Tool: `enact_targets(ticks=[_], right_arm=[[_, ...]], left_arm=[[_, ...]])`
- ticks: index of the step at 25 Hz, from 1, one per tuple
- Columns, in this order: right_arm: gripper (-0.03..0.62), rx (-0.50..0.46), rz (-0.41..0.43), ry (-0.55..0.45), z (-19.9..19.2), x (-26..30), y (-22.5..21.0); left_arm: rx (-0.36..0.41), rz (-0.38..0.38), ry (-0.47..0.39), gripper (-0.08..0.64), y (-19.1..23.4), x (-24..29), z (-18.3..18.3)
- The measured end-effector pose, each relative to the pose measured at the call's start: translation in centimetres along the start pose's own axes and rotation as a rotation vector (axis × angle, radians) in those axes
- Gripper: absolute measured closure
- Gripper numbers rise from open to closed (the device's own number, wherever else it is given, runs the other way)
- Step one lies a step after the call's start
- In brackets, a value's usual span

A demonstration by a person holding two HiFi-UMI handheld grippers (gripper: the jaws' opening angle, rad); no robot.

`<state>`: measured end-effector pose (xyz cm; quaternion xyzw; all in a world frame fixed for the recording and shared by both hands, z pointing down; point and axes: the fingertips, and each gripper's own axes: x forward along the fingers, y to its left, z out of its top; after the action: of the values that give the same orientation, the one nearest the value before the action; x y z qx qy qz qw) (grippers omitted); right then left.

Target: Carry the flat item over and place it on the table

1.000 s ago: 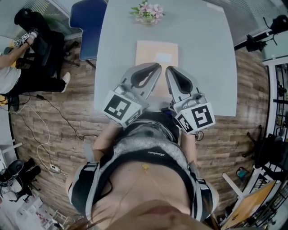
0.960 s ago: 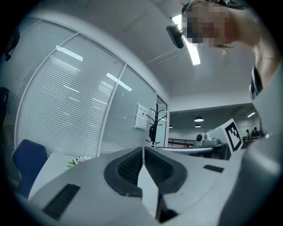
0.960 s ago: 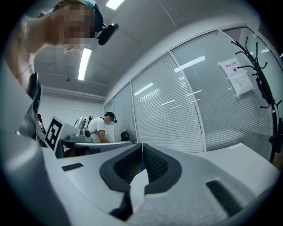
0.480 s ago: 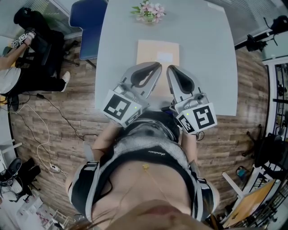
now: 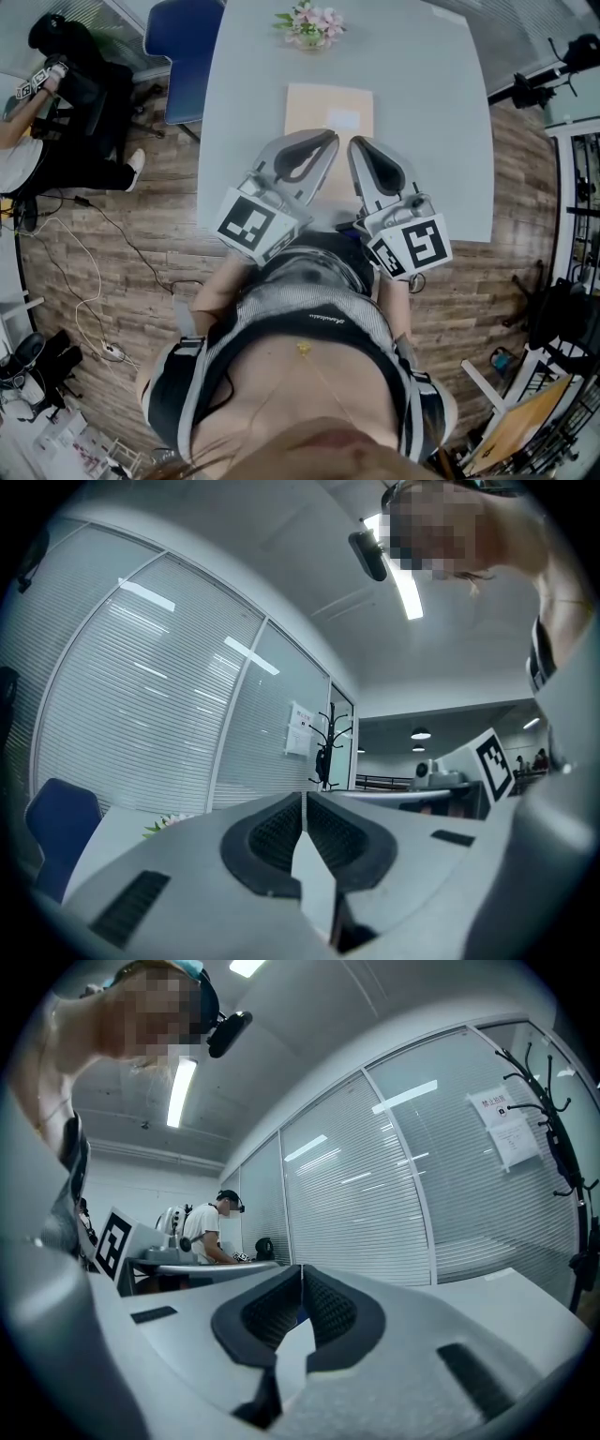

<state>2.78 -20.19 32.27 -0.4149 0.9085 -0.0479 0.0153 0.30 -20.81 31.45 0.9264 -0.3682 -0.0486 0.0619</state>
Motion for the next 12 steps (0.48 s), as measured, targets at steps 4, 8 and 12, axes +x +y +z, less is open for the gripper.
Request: enact_targets(ticks=[4, 8, 12], right_arm=[[0.584, -0.003, 0.001, 0.005, -0.07, -0.07, 0.00], [0.589, -0.008, 0.005, 0.017, -0.31, -0.08, -0.01], [0.589, -0.011, 0.006, 0.024, -0.45, -0.10, 0.09]], left_arm=[[-0.017, -0.003, 0.008, 0.541, -0.06, -0.12, -0.01], [-0.016, -0.002, 0.006, 0.541, -0.08, -0.08, 0.11], [-0.018, -0.003, 0.011, 0.541, -0.06, -0.05, -0.10]])
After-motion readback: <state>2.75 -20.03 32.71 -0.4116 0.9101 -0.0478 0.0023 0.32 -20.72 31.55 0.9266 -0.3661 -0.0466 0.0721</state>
